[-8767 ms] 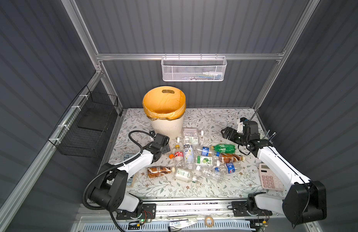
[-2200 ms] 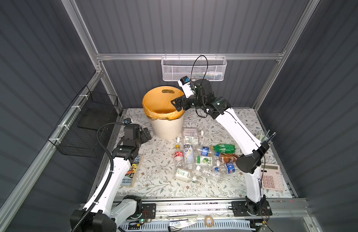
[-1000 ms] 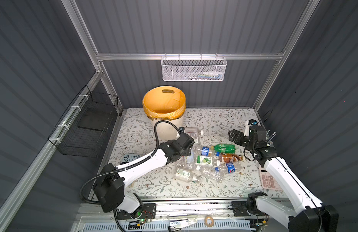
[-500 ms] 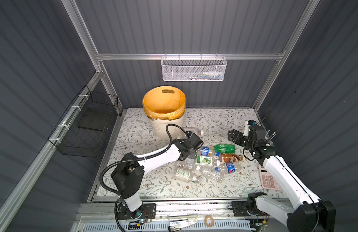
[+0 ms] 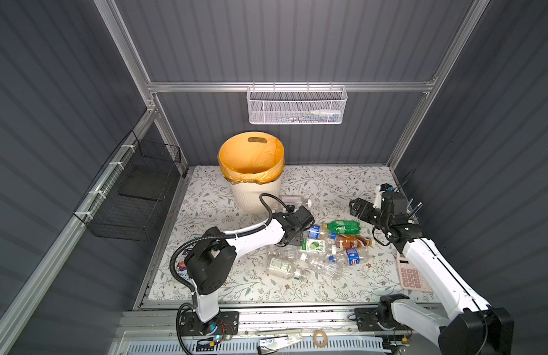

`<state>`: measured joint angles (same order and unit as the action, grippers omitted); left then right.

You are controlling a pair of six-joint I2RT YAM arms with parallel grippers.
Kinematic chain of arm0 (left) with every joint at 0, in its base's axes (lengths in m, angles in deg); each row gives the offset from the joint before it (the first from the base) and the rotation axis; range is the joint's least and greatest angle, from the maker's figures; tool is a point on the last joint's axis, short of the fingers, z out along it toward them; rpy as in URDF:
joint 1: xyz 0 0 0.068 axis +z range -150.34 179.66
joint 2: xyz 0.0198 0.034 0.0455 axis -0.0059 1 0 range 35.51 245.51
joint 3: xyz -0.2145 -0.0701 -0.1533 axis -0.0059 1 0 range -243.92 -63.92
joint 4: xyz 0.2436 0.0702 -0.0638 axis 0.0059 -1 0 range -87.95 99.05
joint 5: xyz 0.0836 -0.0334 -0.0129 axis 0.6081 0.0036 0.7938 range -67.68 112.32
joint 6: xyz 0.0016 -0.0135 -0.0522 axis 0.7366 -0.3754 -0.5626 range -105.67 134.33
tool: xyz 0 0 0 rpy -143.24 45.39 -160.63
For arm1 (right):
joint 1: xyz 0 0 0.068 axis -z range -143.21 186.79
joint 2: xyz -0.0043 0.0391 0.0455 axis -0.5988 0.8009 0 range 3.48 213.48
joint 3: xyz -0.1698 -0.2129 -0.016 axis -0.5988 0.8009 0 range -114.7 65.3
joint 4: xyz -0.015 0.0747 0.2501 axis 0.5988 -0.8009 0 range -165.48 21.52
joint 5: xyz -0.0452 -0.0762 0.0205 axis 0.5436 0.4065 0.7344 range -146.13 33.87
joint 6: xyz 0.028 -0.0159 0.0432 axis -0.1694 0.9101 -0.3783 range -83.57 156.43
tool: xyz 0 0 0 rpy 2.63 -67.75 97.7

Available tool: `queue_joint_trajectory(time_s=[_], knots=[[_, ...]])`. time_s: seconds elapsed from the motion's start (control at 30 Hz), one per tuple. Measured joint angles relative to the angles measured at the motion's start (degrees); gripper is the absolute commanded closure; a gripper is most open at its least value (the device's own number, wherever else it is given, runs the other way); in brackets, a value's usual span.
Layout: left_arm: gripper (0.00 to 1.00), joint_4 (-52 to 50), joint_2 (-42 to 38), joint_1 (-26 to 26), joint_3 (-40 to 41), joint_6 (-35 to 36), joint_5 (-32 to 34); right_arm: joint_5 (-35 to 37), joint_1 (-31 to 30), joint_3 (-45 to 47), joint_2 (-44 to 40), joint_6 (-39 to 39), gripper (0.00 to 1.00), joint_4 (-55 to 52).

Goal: Throw the plastic bottles in the bin
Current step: Pick up the plastic bottle from the center of the table.

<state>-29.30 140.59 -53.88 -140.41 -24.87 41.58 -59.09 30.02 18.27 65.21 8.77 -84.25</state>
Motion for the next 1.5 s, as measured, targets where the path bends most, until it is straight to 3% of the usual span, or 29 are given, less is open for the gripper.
queue_joint_trajectory(time_s=[0.47, 0.63, 0.9, 1.07, 1.23, 1.5], knots=[[0.22, 0.8, 4.5, 0.0, -1.2, -0.1, -1.7, -0.3, 0.4, 0.2, 0.4, 0.0, 0.01, 0.1], [0.28, 1.7, 4.5, 0.0, -1.2, -0.1, -2.5, -0.3, 0.6, 0.7, 0.1, 0.0, 0.01, 0.0], [0.46, 3.7, 4.6, 0.8, -1.2, -0.3, -3.5, -0.3, 1.1, 0.9, -0.5, 0.0, 0.01, 0.0], [0.49, 4.3, 4.2, 0.8, -0.5, -0.3, -3.2, -0.2, 1.4, 1.0, -1.4, 0.0, 0.01, -0.1], [0.50, 4.1, 0.1, 0.8, 0.7, -0.7, -1.9, 0.0, 1.6, 1.0, -2.1, 0.1, 0.01, -0.1], [0.54, 4.8, -16.9, 0.7, 0.8, 1.6, 7.2, 1.3, 1.9, 1.0, -3.5, 0.9, 0.01, 0.0]])
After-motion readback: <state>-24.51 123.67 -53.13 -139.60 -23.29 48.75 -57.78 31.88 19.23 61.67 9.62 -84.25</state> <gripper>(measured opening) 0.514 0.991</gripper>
